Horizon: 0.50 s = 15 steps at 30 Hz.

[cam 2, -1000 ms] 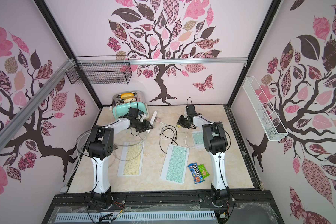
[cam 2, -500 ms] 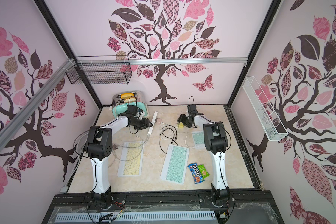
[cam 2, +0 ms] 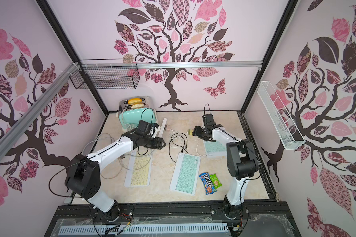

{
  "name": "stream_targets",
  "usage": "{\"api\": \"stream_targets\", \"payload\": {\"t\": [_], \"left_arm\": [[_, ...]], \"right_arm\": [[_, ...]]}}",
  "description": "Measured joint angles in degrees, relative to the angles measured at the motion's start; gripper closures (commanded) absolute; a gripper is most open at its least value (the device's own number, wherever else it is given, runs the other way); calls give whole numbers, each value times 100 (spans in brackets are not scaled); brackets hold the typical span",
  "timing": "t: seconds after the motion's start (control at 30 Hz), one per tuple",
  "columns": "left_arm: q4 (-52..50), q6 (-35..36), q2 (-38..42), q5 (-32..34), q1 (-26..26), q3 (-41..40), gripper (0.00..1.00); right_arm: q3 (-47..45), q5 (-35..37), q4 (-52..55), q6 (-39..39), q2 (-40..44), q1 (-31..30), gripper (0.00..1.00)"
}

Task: Unplug the wireless keyboard
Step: Place the plug at the center of the board.

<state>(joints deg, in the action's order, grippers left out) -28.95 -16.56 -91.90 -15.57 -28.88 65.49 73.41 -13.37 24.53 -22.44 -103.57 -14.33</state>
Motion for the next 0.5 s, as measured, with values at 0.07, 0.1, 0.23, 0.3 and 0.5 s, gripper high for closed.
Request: {"api": "stream_targets", "payload": {"t": [0.07, 0.1, 0.23, 0.3, 0.5], "left_arm": [[166, -144, 223, -24, -223, -428, 37], [280, -229, 297, -44, -328, -640, 38], [695, -527, 337, -63, -595, -1228, 39], [868, -649, 361, -83, -629, -1478, 39], [1172, -837, 492, -118, -625, -1847, 40]], "right_arm": [[-221, 35, 118, 74, 208, -254, 34], [-293, 37, 201, 105, 249, -404, 36], [-352, 0, 474, 229, 136, -909, 45], [-337, -11, 579, 256, 4, -1051, 49], [0, 101, 872, 190, -542, -1137, 59]]}}
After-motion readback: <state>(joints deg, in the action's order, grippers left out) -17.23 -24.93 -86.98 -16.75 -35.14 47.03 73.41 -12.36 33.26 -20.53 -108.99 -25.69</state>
